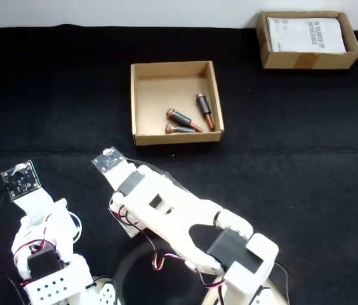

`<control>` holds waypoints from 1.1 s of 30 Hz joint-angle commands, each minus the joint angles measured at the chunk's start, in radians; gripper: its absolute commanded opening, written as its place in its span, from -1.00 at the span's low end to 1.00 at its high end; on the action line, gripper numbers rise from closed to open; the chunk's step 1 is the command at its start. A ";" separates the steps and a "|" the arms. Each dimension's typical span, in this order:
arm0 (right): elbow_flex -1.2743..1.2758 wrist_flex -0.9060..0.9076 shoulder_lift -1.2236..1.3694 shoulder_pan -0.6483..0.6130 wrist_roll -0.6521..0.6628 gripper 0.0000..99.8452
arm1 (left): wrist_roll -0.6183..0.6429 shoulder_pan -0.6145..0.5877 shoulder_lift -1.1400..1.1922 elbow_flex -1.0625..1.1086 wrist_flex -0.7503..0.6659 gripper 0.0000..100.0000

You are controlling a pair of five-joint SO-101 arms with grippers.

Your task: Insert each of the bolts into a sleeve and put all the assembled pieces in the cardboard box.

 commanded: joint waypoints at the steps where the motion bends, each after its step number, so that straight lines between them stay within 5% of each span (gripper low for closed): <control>1: -0.045 0.001 0.024 -0.005 -0.006 -0.88 | -0.005 -0.012 -0.010 0.018 0.003 -0.98; 12: -0.209 0.142 0.041 0.019 -0.006 -0.99 | -0.006 -0.005 -0.008 0.018 0.005 -0.98; 24: -0.943 0.661 0.031 0.162 0.000 -0.99 | -0.002 0.025 -0.002 -0.105 0.044 -0.98; 33: -0.831 0.656 -0.348 0.182 0.014 -0.99 | 0.009 0.219 0.222 -0.453 0.206 -0.98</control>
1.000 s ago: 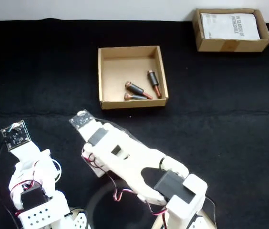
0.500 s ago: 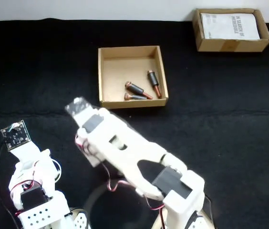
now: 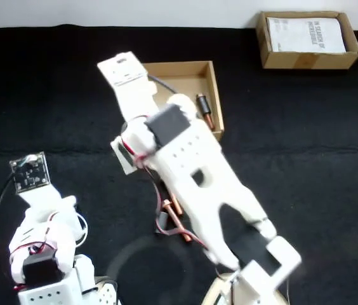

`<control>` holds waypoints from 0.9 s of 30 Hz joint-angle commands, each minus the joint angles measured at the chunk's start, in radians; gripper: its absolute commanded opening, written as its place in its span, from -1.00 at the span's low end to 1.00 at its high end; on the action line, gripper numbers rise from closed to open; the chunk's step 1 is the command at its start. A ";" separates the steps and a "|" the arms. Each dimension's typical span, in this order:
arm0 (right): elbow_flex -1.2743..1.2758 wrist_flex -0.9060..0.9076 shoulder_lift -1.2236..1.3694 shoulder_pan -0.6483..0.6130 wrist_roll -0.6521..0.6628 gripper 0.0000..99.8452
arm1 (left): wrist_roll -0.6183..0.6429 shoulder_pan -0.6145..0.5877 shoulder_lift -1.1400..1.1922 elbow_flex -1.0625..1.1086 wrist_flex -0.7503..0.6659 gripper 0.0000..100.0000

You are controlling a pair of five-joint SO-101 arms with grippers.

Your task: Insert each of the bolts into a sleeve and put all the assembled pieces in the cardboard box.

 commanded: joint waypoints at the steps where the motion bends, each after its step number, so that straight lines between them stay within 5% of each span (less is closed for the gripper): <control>1: 0.096 0.008 -0.216 0.010 0.006 -0.99 | 0.023 0.050 0.183 -0.188 0.009 -0.98; 6: 0.358 0.005 -0.463 0.064 0.006 -0.99 | 0.084 0.148 0.510 -0.489 0.069 -0.98; 12: 0.636 0.004 -0.705 0.272 0.035 -0.99 | 0.215 0.375 0.814 -0.794 0.236 -0.98; 20: 0.983 -0.107 -1.012 0.547 0.155 -0.99 | 0.387 0.634 1.153 -0.980 0.282 -0.98; 27: 1.270 -0.211 -1.213 0.734 0.249 -0.99 | 0.506 0.725 1.500 -1.144 0.279 -0.83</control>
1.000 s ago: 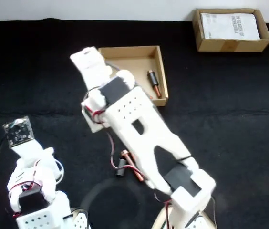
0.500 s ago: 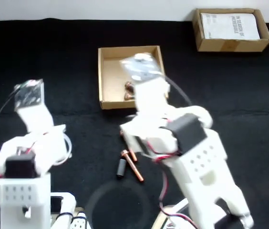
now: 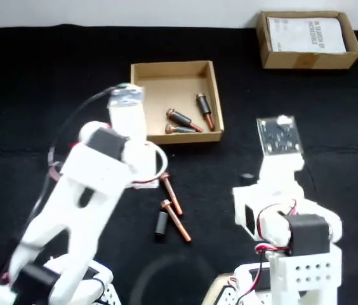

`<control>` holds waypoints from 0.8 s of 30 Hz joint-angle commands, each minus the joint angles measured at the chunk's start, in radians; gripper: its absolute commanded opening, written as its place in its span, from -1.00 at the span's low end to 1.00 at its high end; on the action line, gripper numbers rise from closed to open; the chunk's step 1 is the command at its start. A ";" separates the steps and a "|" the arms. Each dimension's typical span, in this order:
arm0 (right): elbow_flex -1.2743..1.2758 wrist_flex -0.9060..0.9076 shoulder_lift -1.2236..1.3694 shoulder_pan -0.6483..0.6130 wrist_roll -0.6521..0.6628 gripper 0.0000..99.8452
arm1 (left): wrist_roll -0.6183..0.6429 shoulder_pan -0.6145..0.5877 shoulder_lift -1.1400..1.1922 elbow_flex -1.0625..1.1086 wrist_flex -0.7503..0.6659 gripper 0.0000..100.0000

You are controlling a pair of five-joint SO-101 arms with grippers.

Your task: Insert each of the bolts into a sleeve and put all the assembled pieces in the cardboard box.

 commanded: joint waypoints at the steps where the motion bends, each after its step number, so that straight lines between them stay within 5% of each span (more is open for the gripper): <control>1: 0.096 -0.045 -0.101 0.085 0.043 -0.99 | 0.069 0.019 0.168 -0.119 0.002 -0.76; 4: 0.147 -0.050 -0.168 0.120 0.071 -0.99 | 0.118 0.015 0.298 -0.197 0.006 -0.64; 24: 0.249 -0.050 -0.314 0.147 0.112 -0.99 | 0.153 0.018 0.871 -0.599 0.000 -0.74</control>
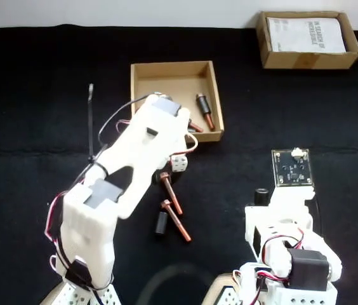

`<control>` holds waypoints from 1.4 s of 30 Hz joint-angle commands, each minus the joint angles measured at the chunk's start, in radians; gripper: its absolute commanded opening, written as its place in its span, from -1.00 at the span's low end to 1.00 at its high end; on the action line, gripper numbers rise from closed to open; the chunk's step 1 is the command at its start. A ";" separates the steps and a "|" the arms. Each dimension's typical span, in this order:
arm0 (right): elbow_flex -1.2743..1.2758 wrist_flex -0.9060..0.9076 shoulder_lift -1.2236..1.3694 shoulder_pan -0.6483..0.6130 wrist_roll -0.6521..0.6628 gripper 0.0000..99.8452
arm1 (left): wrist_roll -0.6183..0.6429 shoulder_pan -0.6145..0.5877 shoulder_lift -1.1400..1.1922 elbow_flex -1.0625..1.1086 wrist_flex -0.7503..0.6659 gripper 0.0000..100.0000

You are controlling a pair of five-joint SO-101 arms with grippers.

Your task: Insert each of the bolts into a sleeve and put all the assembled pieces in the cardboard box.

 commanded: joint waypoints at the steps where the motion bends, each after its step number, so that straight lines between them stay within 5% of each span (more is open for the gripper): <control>1: 0.001 -0.018 -0.007 0.010 0.034 -0.99 | 0.005 0.012 0.042 -0.097 0.006 -0.74; 12: 0.001 -0.033 -0.005 0.010 0.041 -0.99 | 0.005 0.008 0.153 -0.180 0.034 -0.75; 27: 0.002 -0.067 -0.004 0.008 0.043 -0.99 | 0.000 0.038 -0.039 -0.168 0.175 -0.74; 42: -0.005 -0.058 -0.004 0.008 0.043 -0.99 | 0.005 0.041 -0.041 -0.021 0.120 -0.74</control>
